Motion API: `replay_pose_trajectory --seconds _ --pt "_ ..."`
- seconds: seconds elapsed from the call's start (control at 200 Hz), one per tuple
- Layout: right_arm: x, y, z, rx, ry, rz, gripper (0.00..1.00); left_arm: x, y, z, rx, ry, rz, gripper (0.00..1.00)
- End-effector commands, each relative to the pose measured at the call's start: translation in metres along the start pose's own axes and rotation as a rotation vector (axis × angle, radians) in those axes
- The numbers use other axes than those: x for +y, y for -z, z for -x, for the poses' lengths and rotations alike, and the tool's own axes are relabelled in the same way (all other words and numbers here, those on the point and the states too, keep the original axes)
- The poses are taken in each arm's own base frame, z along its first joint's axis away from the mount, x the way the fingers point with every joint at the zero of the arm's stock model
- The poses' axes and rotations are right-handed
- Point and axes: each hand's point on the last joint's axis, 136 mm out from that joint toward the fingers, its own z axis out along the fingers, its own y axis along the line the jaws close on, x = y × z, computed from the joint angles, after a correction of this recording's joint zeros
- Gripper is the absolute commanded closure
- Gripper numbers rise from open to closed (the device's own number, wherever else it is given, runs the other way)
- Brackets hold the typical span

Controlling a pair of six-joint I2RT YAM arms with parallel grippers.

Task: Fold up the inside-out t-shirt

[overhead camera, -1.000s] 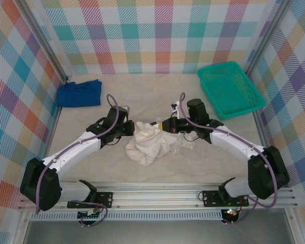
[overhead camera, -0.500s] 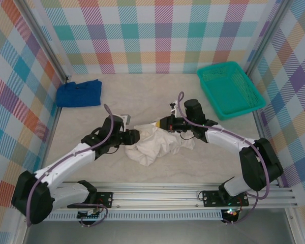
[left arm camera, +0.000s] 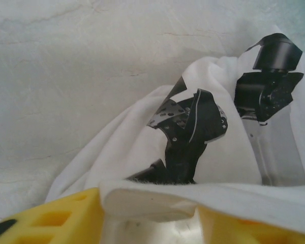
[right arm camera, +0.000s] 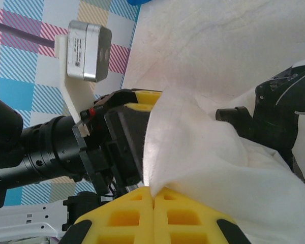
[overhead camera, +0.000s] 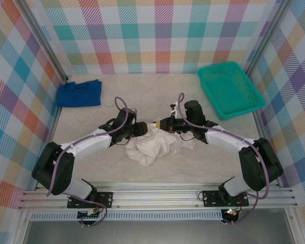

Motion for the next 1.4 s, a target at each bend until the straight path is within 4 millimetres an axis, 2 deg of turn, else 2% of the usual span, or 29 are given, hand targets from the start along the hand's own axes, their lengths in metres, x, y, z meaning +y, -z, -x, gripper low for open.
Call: replay_pose_trajectory --seconds 0.0,0.165,0.355,0.465,0.575,0.75,0.905,1.05,1.175,1.345,1.395 --pt "0.008 0.0 0.001 -0.011 0.039 0.026 1.0 -0.003 0.002 0.011 -0.024 -0.019 0.032 0.62" --pt "0.007 0.003 0.0 -0.019 0.065 0.003 1.0 0.001 0.011 0.012 -0.027 -0.049 0.052 0.83" --pt "0.003 0.007 0.0 -0.024 0.087 -0.038 1.0 -0.005 0.029 0.014 -0.03 -0.097 0.016 0.98" --pt "-0.003 0.014 0.002 -0.04 0.117 -0.118 1.0 -0.015 0.048 0.012 -0.038 -0.132 -0.057 1.0" --pt "-0.008 0.031 0.014 -0.088 0.158 -0.202 1.0 -0.024 0.074 0.011 -0.074 -0.158 -0.161 1.0" --pt "-0.004 0.057 0.034 -0.14 0.199 -0.264 1.0 -0.056 0.11 -0.001 -0.099 -0.221 -0.432 1.0" --pt "-0.002 0.082 0.049 -0.174 0.227 -0.314 1.0 -0.076 0.129 -0.016 -0.088 -0.294 -0.598 1.0" --pt "-0.012 0.093 0.048 -0.151 0.245 -0.38 1.0 -0.08 0.141 -0.007 -0.146 -0.256 -0.632 1.0" --pt "-0.012 0.093 0.04 -0.094 0.277 -0.381 1.0 -0.066 0.133 0.001 -0.155 -0.203 -0.539 1.0" --pt "-0.013 0.11 0.042 -0.063 0.356 -0.496 1.0 -0.014 0.11 0.005 -0.141 -0.247 -0.206 1.0" --pt "-0.008 0.111 0.04 -0.054 0.369 -0.481 1.0 -0.004 0.103 -0.005 -0.087 -0.267 -0.16 1.0"
